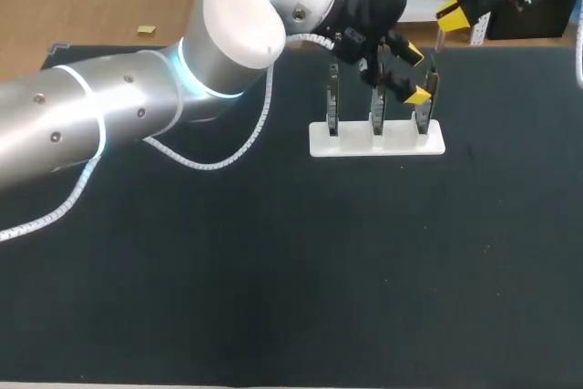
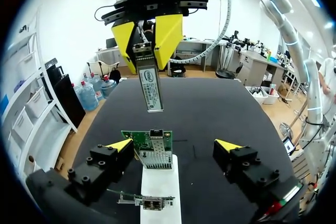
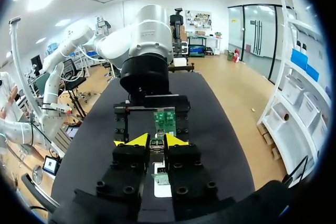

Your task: Pick up the optical module with the left hand, and insert it into the network port with the right hand.

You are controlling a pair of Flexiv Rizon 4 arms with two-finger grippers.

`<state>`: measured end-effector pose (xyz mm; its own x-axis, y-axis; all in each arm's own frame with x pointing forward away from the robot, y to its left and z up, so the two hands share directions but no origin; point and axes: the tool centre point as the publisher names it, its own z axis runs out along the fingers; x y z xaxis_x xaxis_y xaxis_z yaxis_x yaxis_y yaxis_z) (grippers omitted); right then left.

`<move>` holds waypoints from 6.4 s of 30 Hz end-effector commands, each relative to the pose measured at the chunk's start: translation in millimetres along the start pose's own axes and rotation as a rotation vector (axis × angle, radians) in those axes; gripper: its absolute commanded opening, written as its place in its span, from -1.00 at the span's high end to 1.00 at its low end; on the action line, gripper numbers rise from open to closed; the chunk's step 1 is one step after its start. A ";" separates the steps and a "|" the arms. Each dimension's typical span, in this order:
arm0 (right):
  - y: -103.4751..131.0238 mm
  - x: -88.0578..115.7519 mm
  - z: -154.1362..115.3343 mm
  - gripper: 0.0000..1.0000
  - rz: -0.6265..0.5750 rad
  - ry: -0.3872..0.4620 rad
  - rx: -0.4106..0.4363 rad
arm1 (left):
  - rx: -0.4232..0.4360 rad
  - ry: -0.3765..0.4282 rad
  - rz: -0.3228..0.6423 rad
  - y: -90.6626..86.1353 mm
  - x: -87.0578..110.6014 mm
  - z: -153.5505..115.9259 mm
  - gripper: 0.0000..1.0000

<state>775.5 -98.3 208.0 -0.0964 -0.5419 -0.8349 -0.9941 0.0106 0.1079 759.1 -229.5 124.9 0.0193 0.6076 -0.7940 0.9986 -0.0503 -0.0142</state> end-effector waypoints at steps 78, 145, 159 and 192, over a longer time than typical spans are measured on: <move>-3.6 28.3 22.5 1.00 -0.010 0.046 0.025 | 0.003 0.004 0.000 1.6 -1.0 0.1 -1.00; -5.4 41.6 27.5 1.00 0.033 0.052 0.032 | 0.003 0.004 0.000 1.6 -1.0 0.1 -1.00; -8.8 40.3 24.2 -1.00 0.059 0.028 0.035 | 0.003 0.004 0.000 1.6 -1.0 0.1 -1.00; -13.8 16.2 8.1 1.00 0.013 -0.096 -0.007 | 0.003 0.004 0.000 1.6 -1.0 0.1 -1.00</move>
<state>785.5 -100.7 189.5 -0.1135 -0.4598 -0.8807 -0.9926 0.0138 0.1207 759.3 -229.3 125.0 0.0204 0.6073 -0.7942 0.9986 -0.0515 -0.0137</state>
